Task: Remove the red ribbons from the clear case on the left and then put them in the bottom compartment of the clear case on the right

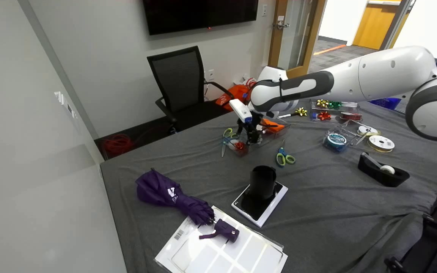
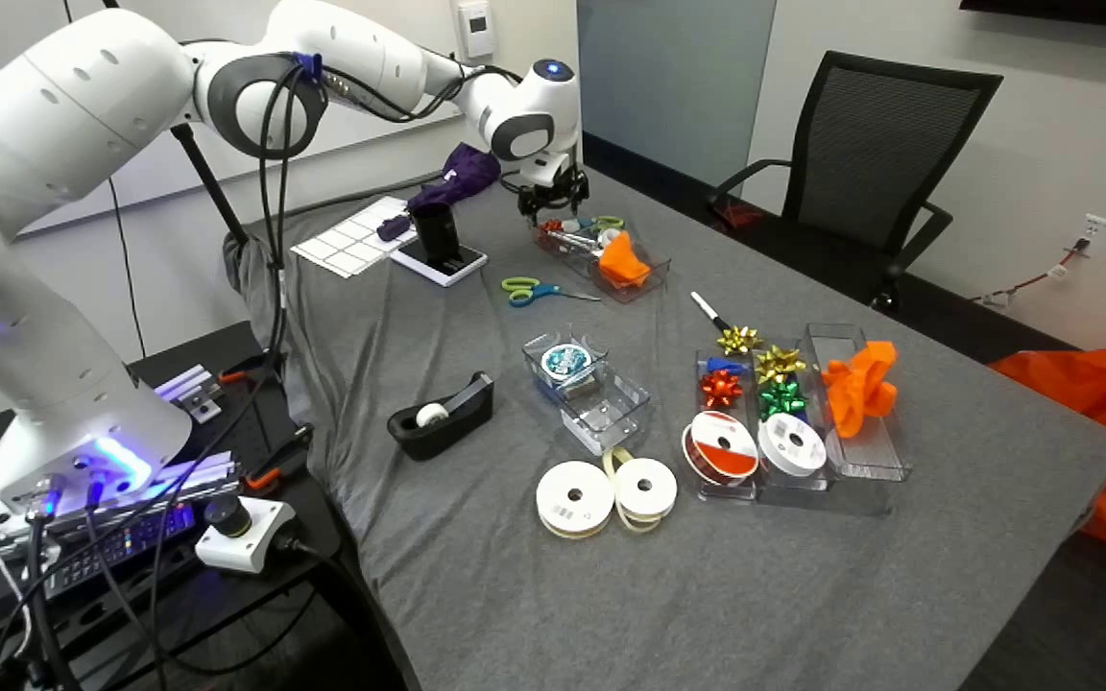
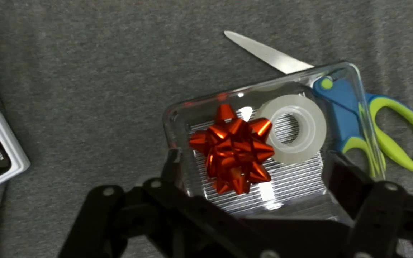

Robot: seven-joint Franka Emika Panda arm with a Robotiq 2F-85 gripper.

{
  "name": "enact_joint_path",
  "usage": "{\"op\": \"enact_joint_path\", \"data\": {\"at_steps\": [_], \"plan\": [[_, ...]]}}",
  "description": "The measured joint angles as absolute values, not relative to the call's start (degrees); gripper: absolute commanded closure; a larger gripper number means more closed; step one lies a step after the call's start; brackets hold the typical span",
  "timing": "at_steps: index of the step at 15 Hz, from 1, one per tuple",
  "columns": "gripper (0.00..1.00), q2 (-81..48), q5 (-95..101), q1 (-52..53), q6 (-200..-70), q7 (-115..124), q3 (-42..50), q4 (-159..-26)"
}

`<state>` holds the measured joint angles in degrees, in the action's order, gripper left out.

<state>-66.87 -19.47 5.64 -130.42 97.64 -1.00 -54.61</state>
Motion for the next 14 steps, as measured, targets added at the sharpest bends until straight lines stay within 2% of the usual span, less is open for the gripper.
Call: {"op": "enact_joint_path", "data": {"at_steps": [14], "plan": [[0.0,-70.0,-19.6,4.9,-129.8,101.4,-3.3,-49.6]]}}
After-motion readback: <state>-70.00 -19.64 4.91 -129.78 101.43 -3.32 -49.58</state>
